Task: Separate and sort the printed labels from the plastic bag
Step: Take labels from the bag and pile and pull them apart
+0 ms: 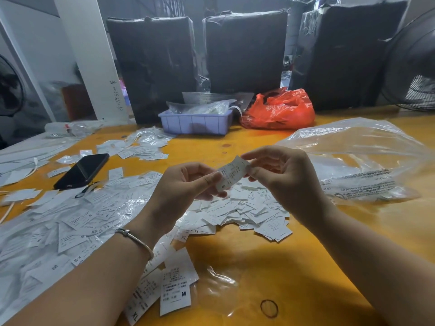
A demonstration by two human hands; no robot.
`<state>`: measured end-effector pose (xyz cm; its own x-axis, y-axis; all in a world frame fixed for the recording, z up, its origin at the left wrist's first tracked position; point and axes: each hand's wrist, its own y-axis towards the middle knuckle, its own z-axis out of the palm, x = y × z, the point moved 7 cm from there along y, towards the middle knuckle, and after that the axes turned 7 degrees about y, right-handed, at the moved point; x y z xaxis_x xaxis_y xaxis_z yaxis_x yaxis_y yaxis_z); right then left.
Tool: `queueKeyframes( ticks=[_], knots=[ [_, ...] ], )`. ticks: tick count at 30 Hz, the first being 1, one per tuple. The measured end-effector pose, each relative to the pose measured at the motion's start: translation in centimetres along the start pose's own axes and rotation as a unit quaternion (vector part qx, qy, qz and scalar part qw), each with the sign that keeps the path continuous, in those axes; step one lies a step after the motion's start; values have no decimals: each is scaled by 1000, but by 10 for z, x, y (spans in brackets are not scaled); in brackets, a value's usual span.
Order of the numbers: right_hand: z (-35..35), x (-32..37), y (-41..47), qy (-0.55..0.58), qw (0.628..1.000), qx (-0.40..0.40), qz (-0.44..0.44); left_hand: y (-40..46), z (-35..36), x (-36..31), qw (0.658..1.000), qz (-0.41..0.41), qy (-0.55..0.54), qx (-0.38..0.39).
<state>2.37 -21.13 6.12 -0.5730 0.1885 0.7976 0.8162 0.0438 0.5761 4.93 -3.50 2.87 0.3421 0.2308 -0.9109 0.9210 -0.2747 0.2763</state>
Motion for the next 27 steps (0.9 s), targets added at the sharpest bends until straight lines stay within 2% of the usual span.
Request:
queueKeyframes(
  ticks=[4, 8, 13, 20, 23, 27],
  knots=[
    [-4, -7, 2, 81, 996, -20, 38, 1, -3, 3, 999, -16, -33, -6],
    [4, -10, -1, 79, 996, 3, 46, 0, 1, 4, 999, -28, -37, 9],
    [14, -12, -2, -5, 999, 27, 32, -1, 9, 6, 998, -37, -31, 36],
    [10, -14, 0, -58, 997, 34, 33, -1, 14, 16, 991, -70, 70, 85],
    [15, -10, 0, -141, 988, 68, 4, 0, 14, 17, 992, -63, 76, 83],
    [20, -9, -1, -134, 986, 99, 0, 0, 12, 17, 993, -62, 75, 71]
  ],
)
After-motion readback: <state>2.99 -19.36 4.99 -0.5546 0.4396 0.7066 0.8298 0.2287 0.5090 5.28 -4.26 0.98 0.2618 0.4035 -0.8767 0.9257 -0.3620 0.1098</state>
